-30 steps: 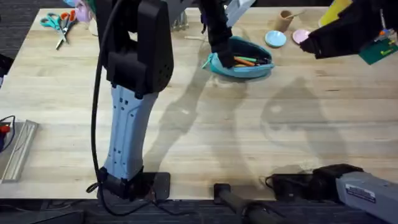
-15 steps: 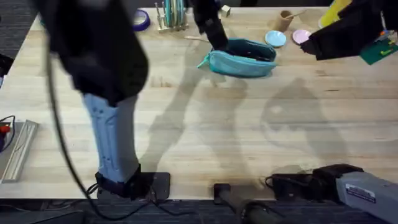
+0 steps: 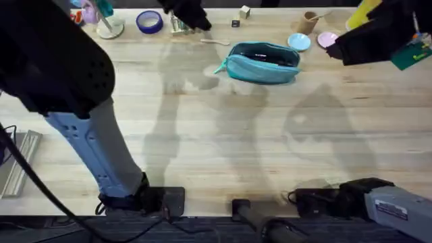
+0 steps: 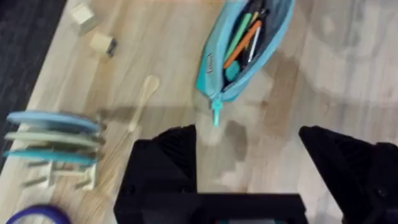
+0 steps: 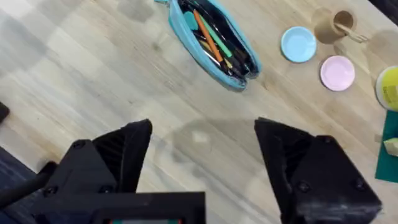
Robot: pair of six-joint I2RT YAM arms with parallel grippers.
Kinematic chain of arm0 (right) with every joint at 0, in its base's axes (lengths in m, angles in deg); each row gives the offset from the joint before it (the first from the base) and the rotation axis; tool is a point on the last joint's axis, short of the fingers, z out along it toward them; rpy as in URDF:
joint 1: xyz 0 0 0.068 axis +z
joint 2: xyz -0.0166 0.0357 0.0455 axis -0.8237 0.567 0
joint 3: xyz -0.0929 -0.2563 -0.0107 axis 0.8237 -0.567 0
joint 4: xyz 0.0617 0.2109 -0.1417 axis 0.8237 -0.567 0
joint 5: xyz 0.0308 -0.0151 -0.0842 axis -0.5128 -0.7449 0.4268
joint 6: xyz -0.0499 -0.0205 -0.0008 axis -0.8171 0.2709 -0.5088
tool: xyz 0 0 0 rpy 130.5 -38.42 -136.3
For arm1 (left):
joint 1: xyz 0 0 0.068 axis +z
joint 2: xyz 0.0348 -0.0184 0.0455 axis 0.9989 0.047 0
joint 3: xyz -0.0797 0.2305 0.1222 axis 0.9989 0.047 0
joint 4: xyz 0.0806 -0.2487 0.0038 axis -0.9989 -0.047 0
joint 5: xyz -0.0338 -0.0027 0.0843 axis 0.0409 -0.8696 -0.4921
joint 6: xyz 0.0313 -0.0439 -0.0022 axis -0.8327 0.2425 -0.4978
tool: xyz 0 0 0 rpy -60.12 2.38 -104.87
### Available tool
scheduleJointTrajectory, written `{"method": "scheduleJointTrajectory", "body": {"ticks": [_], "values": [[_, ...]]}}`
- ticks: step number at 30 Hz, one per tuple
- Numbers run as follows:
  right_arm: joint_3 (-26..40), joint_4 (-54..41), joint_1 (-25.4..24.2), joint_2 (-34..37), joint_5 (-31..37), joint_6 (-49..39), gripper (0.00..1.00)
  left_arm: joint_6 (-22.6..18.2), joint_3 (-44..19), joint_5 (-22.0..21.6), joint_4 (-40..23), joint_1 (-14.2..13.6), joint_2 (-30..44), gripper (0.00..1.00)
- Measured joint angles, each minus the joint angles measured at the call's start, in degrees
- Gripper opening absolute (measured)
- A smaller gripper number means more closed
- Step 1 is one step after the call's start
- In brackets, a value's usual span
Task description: Unzip the bag, pick up the pens from the table one at a time and place them inside, then zip the bag closed.
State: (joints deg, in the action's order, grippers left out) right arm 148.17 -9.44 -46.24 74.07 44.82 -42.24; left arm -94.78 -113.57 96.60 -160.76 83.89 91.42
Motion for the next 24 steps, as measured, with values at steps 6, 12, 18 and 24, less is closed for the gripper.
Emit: {"method": "scheduleJointTrajectory", "body": {"ticks": [6, 12, 18, 24], "values": [[0.0, 0.0, 0.0, 0.0, 0.0, 0.0, 0.998, -0.5, 0.0, 0.6, 0.5, 4.2, 0.0, 0.993], [0.0, 0.0, 0.0, 0.0, 0.0, 0.0, 0.998, -1.4, 0.0, 0.8, -0.4, 5.5, 0.0, 0.995], [0.0, 0.0, 0.0, 0.0, 0.0, 0.0, 0.998, -11.2, 0.0, 1.0, -9.1, 5.5, 0.0, 0.995], [0.0, 0.0, 0.0, 0.0, 0.0, 0.0, 0.997, -17.8, 0.0, 3.9, -9.6, 7.2, 0.0, 0.995]]}}
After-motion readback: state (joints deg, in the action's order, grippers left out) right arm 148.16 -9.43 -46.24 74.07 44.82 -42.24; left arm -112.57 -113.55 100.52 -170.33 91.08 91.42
